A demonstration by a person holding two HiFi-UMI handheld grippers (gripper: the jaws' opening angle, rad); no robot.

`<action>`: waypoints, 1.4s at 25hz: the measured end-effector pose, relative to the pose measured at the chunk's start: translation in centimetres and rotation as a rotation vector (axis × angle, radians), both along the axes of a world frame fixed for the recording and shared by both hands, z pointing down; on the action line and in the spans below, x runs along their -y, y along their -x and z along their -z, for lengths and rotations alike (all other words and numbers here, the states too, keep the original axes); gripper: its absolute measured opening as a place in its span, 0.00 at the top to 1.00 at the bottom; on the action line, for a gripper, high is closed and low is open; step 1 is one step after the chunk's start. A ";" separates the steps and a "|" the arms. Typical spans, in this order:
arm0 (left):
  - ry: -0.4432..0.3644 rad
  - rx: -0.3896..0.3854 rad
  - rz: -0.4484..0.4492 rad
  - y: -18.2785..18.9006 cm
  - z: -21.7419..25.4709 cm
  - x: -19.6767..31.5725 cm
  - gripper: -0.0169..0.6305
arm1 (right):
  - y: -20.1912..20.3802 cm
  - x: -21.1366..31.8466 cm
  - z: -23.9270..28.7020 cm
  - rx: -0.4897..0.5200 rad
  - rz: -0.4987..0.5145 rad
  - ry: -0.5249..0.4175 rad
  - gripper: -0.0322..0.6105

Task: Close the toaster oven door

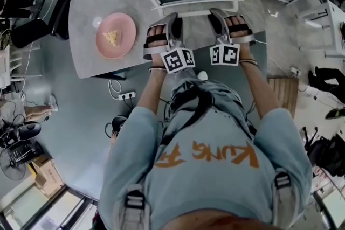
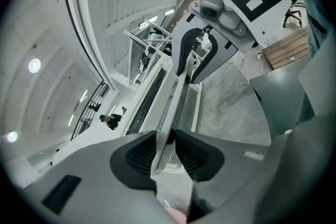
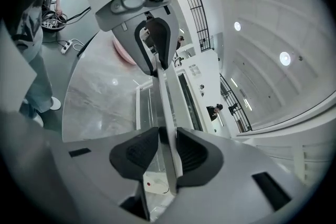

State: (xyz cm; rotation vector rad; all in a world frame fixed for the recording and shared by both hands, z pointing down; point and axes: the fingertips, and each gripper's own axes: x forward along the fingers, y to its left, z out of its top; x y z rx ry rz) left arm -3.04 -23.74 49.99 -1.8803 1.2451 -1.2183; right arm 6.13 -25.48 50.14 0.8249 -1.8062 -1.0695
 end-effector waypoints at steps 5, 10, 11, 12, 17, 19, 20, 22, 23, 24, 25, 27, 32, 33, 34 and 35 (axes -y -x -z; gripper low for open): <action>-0.001 -0.004 -0.002 0.2 1.2 1.8 0.82 | 0.3 2.1 1.3 -0.001 0.005 -0.023 0.80; -0.016 0.008 0.016 0.6 2.3 4.2 0.82 | 0.6 4.4 2.4 -0.009 0.014 -0.039 0.80; -0.022 0.007 0.017 0.6 2.5 4.7 0.82 | 0.7 5.0 2.5 -0.012 0.015 -0.042 0.80; -0.029 0.006 0.017 0.6 2.8 5.1 0.82 | 0.7 5.5 2.7 -0.015 0.016 -0.046 0.80; -0.036 0.021 0.026 1.1 3.8 7.2 0.82 | 1.3 7.8 3.3 -0.028 0.018 -0.053 0.80; -0.032 0.027 0.025 0.9 4.1 7.8 0.82 | 1.2 8.6 3.6 -0.030 0.019 -0.059 0.80; -0.031 0.029 0.020 0.8 4.1 8.0 0.82 | 1.1 8.8 3.7 -0.030 0.022 -0.062 0.79; -0.035 0.027 0.014 0.6 3.8 8.0 0.82 | 0.8 8.8 3.6 -0.026 0.030 -0.064 0.79; -0.037 0.022 0.013 0.7 3.7 8.0 0.82 | 0.8 8.7 3.5 -0.025 0.034 -0.062 0.79; -0.037 0.017 0.013 0.7 3.7 7.9 0.82 | 0.9 8.7 3.5 -0.022 0.036 -0.061 0.79; -0.036 0.011 0.014 0.8 3.7 7.9 0.82 | 1.0 8.7 3.6 -0.016 0.037 -0.057 0.79; -0.031 -0.010 0.020 0.8 3.8 7.9 0.82 | 1.1 8.7 3.6 0.008 0.037 -0.032 0.78; 0.023 -0.116 0.018 1.0 4.1 8.0 0.82 | 1.3 8.3 3.8 0.103 0.028 0.107 0.75; 0.039 -0.161 0.013 1.1 4.4 8.1 0.82 | 1.3 8.3 4.0 0.133 0.030 0.136 0.74; 0.052 -0.222 0.013 1.1 4.9 8.1 0.82 | 1.4 8.1 4.3 0.171 0.034 0.166 0.74; 0.058 -0.296 0.016 1.0 5.6 8.1 0.82 | 1.4 7.8 4.6 0.216 0.039 0.196 0.73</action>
